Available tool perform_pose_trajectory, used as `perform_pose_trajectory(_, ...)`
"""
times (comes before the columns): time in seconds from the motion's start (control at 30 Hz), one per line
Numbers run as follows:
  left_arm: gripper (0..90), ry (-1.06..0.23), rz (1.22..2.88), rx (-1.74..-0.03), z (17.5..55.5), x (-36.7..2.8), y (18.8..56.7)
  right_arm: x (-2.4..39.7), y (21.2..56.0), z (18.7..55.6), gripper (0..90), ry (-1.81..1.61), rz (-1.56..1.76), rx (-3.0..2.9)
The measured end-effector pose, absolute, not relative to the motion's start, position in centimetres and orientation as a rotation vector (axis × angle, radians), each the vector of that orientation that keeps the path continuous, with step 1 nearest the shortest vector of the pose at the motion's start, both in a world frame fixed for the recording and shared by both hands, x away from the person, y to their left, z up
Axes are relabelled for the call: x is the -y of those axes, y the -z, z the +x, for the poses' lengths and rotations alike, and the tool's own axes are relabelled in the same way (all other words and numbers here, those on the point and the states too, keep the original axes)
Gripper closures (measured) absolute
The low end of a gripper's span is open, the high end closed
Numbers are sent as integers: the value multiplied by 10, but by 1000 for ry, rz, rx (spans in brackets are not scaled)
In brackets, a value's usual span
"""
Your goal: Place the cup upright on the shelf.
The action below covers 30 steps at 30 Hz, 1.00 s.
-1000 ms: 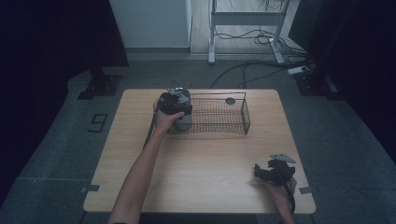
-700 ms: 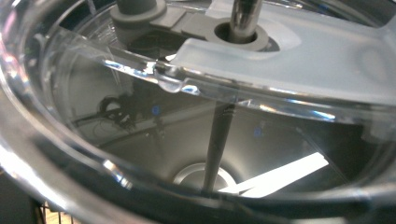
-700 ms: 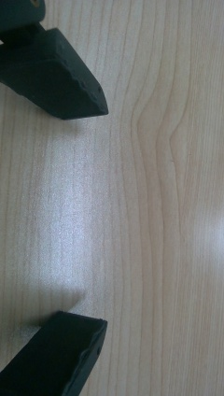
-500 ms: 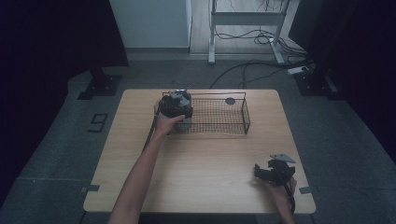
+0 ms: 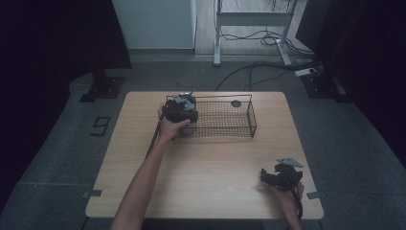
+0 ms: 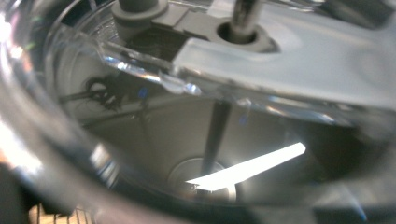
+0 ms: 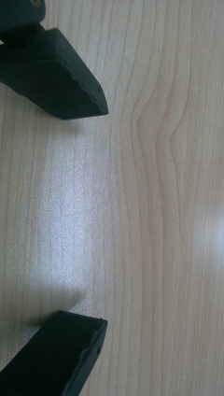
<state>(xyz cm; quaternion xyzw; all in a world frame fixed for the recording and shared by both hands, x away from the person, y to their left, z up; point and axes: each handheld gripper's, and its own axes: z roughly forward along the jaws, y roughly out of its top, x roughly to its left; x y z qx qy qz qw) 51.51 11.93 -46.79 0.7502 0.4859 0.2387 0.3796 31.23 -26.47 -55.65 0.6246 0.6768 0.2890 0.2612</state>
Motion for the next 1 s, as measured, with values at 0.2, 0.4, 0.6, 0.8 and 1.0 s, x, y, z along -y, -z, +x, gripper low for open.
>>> perform_pose_trajectory(0.2, 0, -623, 1901, -1230, 510, -122, 463, 265, 557, 312, 8, -782, 1691, -1832)
perform_pose_trajectory(0.4, 0, -624, 1877, -1191, 502, -128, 455, 265, 556, 312, 8, -782, 1691, -1832)
perform_pose_trajectory(0.6, 0, -632, 1851, -1173, 492, -129, 446, 265, 556, 312, 8, -782, 1692, -1832)
perform_pose_trajectory(0.8, 0, -652, 1845, -1168, 483, -132, 438, 265, 556, 312, 8, -782, 1692, -1832)
perform_pose_trajectory(1.0, 0, -638, 1858, -1156, 470, -136, 431, 265, 556, 312, 8, -782, 1692, -1832)
